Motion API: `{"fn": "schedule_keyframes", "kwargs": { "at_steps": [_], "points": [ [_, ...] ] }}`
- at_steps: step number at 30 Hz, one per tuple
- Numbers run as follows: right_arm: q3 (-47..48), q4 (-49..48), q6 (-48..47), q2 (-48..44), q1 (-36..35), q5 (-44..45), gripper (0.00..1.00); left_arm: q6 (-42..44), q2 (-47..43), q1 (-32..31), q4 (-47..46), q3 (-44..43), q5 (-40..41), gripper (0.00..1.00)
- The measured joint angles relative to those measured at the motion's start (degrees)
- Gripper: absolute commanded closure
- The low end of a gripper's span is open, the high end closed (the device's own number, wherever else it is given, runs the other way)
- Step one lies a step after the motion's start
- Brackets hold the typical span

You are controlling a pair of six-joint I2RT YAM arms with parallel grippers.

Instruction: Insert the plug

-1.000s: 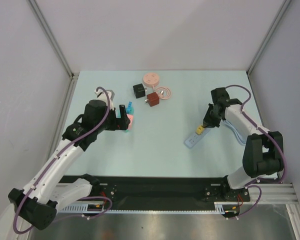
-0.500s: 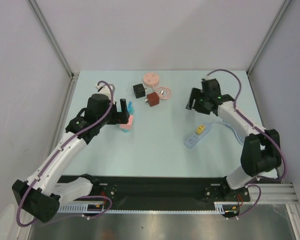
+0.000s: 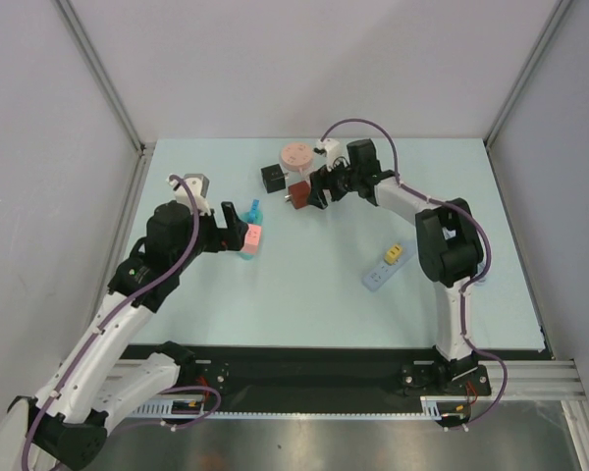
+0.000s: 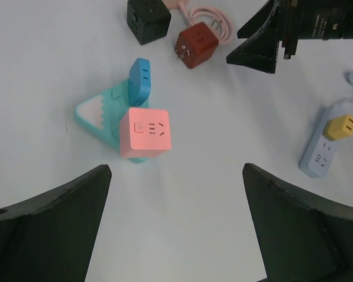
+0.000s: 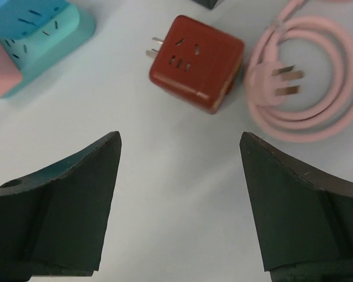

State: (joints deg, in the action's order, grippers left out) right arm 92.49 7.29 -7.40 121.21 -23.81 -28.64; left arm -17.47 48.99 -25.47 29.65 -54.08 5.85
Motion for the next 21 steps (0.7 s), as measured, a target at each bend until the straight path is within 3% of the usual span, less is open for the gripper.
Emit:
{"fn": "schedule_keyframes", "kwargs": {
  "at_steps": [9,21],
  "points": [
    [2.4,-6.3,-26.3,4.3,3.7,-17.0,0.11,0.0,-1.3,0.4,-1.7,0.3,-0.5,0.0],
    [19.6,4.5,-46.6,18.0,3.6,-24.3,0.11,0.0,-1.3,0.5,-1.7,0.8,-0.7,0.0]
  ]
}}
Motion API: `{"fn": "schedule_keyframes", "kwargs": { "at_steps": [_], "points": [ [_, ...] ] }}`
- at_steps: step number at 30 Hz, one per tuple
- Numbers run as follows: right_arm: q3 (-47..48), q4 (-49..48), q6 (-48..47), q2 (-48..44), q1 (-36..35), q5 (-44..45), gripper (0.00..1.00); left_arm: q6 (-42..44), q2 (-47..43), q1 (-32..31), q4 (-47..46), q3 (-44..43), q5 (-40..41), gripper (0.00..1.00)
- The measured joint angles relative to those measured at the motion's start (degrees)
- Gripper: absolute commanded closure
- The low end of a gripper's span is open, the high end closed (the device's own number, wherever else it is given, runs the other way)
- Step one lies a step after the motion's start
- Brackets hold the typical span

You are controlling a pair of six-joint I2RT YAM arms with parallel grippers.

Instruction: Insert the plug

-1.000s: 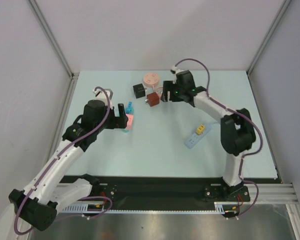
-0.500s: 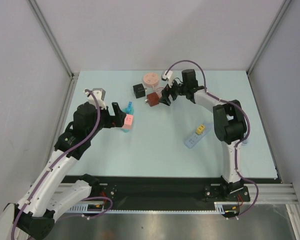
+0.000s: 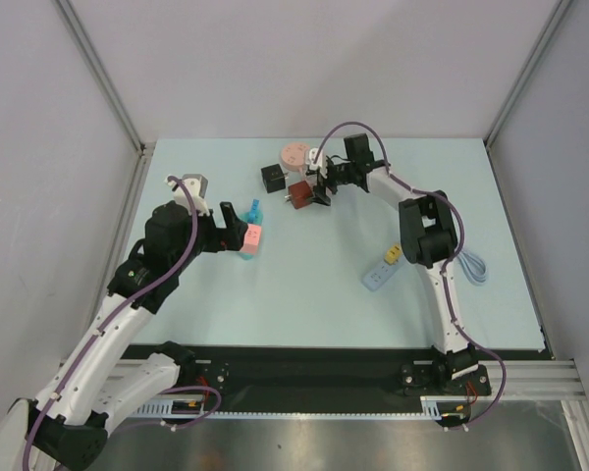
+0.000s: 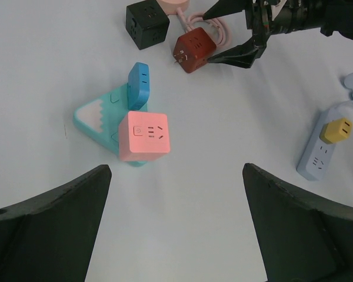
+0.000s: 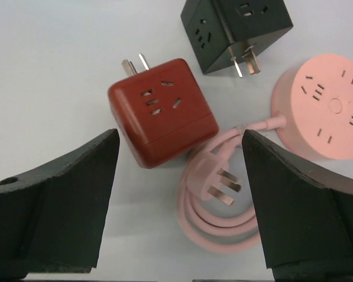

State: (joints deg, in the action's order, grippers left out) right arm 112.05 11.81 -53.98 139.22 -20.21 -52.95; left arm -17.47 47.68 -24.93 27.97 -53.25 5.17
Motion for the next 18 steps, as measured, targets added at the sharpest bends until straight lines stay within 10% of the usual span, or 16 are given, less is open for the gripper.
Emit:
{"fn": "schedule_keyframes", "kwargs": {
  "at_steps": [13,18],
  "points": [
    [7.9,11.5,-12.0,4.9,-2.3,0.1,0.14,0.0,0.3,0.2,0.0,0.0,-1.1,0.0],
    [7.9,11.9,-14.1,4.9,-3.7,1.1,0.3,0.0,0.3,0.6,0.0,0.0,-1.4,0.0]
  ]
}}
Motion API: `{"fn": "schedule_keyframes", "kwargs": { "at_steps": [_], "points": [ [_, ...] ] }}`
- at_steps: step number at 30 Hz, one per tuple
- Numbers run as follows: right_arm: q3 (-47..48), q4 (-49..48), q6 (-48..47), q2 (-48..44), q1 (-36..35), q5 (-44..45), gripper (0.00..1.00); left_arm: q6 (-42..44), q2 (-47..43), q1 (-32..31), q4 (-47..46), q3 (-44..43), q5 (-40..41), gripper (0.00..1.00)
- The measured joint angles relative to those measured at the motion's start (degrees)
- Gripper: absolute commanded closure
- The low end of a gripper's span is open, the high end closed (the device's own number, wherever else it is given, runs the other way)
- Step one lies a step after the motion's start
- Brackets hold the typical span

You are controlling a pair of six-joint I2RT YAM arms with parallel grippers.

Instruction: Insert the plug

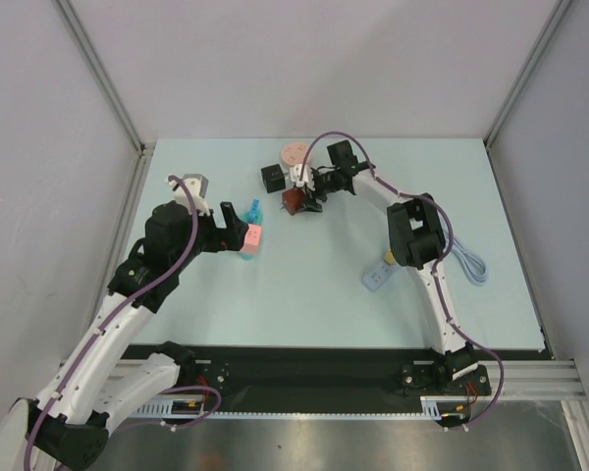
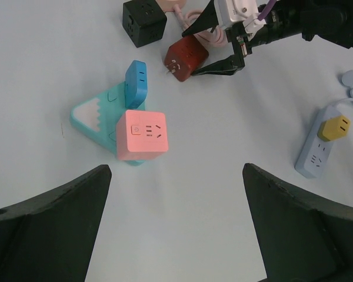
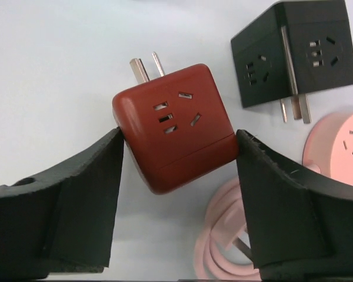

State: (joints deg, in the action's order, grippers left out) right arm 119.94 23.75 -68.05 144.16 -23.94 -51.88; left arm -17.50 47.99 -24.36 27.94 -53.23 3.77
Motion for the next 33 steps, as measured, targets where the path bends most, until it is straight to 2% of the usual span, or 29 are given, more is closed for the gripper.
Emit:
{"fn": "schedule_keyframes", "kwargs": {
  "at_steps": [3,4,7,10,15,19,25,33],
  "points": [
    [0.1,-0.2,-0.2,0.0,-0.6,-0.1,0.49,0.0,0.0,0.0,0.0,0.0,-0.1,0.0],
    [0.1,-0.2,-0.2,0.0,-0.8,-0.1,0.59,0.0,0.0,0.0,0.0,0.0,-0.3,0.0],
    [-1.0,-0.2,-0.3,-0.9,-1.3,0.5,0.72,0.0,0.0,0.1,0.0,0.0,-1.5,0.0],
    [-6.4,-0.8,0.0,-4.4,-2.0,1.6,0.8,0.0,-0.1,0.2,-0.6,0.6,-4.1,0.0],
    [-21.4,-4.3,2.5,-14.1,-4.0,4.0,0.85,0.0,0.0,0.3,-0.9,1.3,-7.6,0.0],
    [-32.0,-10.0,8.8,-21.4,-5.8,6.5,1.0,0.0,0.0,0.9,-0.9,1.3,-9.2,0.0],
    [-53.3,-28.9,20.5,-35.6,-8.6,13.2,1.0,-0.8,0.2,1.7,-1.2,1.4,-10.5,0.0],
    [-69.4,-42.6,21.7,-47.8,-13.2,22.9,1.0,-6.8,4.2,1.9,-1.3,1.7,-17.7,0.0]
  ]
}}
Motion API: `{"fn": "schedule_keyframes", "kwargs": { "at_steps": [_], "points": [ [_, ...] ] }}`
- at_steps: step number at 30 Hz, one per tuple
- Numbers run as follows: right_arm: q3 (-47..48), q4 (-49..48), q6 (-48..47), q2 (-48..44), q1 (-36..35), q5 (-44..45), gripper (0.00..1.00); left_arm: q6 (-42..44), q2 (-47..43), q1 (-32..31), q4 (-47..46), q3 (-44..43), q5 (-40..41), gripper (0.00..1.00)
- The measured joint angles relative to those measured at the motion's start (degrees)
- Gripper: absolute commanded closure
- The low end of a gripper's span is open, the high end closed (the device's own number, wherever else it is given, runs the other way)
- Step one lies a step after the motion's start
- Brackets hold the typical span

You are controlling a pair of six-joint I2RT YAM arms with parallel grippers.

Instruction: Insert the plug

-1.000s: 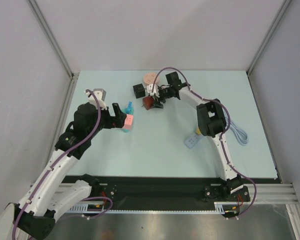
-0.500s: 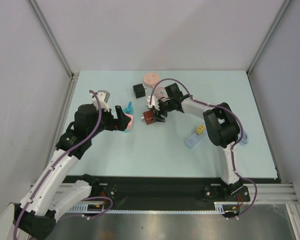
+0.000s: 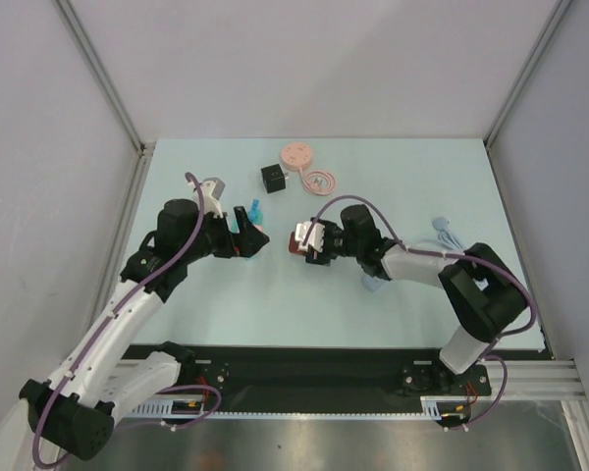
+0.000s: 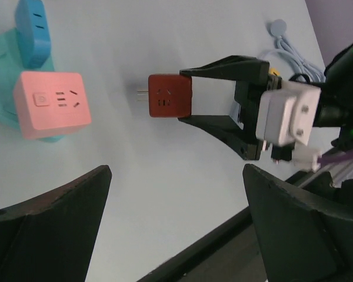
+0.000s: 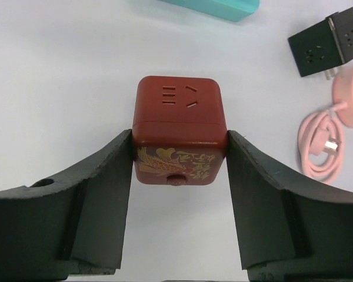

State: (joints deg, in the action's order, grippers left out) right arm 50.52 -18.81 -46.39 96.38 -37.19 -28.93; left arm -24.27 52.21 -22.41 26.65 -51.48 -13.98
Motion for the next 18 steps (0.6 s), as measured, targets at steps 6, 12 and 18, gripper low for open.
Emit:
{"fn": "schedule_keyframes", "kwargs": {
  "at_steps": [6,12,18],
  "points": [
    [-12.8,-10.2,-4.6,-8.7,-7.7,10.7,1.0,-3.3,6.3,1.6,1.2,0.1,-8.6,0.0],
    [-16.5,-16.2,-14.9,-15.6,-15.4,20.6,1.0,-9.0,13.2,5.7,1.3,0.0,-23.4,0.0],
    [-19.0,-22.5,-28.4,-20.4,-21.0,28.6,1.0,-15.2,14.2,6.2,-1.0,0.0,-32.0,0.0]
  ]
}}
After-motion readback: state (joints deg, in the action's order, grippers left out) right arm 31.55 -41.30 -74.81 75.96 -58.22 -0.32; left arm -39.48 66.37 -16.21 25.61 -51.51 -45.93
